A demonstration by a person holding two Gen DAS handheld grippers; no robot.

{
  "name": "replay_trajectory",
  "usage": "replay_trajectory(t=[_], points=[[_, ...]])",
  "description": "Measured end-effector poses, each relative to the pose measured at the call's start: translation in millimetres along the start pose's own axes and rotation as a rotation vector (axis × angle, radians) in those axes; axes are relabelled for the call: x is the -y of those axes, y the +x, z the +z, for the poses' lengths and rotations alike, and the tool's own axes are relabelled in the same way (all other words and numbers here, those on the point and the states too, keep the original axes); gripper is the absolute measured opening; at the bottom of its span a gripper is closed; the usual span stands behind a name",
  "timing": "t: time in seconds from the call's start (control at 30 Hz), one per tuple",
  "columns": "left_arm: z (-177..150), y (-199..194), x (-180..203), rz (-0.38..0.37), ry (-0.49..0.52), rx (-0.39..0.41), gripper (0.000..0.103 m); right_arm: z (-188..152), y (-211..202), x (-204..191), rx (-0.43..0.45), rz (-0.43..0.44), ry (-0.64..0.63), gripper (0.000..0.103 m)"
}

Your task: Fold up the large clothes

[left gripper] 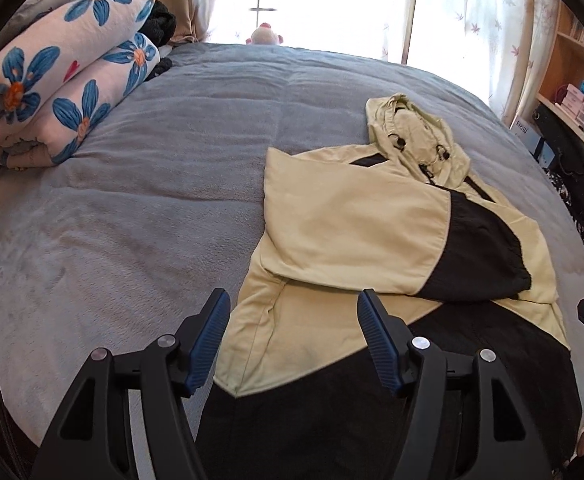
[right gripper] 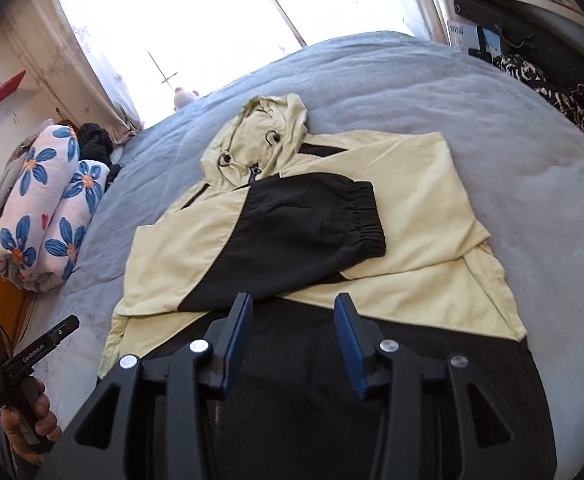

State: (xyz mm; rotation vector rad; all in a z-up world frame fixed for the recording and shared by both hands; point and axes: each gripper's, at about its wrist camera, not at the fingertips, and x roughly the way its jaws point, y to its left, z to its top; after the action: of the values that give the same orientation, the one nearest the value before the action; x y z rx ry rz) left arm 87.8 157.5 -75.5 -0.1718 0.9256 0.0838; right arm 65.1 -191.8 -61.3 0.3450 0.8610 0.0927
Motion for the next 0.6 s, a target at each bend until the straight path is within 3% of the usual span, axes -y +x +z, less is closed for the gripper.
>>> replay_trajectory(t=[0.33, 0.6], points=[[-28, -63, 1, -0.01, 0.021, 0.048, 0.065, -30, -55, -9, 0.06, -0.038, -0.068, 0.043], [-57, -90, 1, -0.033, 0.024, 0.038, 0.065, -53, -85, -5, 0.067, -0.064, -0.078, 0.043]])
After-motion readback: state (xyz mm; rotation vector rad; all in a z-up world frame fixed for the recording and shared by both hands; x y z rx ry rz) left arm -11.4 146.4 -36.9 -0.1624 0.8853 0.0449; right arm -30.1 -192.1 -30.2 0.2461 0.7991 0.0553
